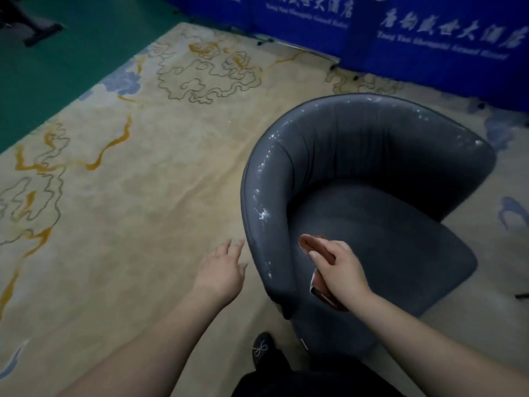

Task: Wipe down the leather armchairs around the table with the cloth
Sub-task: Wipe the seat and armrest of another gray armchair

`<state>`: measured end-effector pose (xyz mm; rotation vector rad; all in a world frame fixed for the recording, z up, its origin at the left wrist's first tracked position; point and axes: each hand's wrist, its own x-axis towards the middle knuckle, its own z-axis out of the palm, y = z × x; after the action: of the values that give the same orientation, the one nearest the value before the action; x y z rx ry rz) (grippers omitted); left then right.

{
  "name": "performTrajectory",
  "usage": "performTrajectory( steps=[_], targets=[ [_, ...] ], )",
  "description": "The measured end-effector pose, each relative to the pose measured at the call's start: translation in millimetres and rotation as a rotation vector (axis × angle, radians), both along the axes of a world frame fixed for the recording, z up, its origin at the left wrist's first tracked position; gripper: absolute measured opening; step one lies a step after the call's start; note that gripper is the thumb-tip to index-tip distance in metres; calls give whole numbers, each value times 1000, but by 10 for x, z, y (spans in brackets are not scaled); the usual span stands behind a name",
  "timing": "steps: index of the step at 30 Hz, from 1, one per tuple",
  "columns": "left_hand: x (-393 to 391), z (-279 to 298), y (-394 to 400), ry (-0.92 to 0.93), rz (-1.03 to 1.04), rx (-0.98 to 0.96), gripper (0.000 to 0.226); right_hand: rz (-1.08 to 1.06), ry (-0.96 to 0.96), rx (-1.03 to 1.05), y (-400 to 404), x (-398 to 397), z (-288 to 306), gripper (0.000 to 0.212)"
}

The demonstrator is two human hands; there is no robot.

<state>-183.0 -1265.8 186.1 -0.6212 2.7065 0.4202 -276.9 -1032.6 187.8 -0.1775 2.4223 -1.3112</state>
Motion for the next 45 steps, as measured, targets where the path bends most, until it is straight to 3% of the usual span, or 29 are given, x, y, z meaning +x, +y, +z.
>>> performTrajectory(
  steps=[11,17,27,31,36,40,45],
  targets=[
    [-206,-64,-73,41,-8,22,64,-151,-29,-25,291,132,-34,30],
    [-551,-67,-235,34,-81,-88,75,-214,-34,0,263,228,-79,28],
    [-1181,-275,-795,49,-342,-119,106,-460,-38,18,-469,452,-311,36],
    [-1260,-421,-909,31,-446,-131,111,-554,-38,20,-770,512,-471,43],
    [-1307,-504,-931,58,-491,-83,112,-659,-47,58,-1081,645,-692,36],
    [-1353,-506,-936,49,-520,-91,111,-634,-50,201,-1360,754,-864,40],
    [-1340,-517,-934,64,-534,-96,111,-607,24,217,-1520,506,-876,39]
  ],
)
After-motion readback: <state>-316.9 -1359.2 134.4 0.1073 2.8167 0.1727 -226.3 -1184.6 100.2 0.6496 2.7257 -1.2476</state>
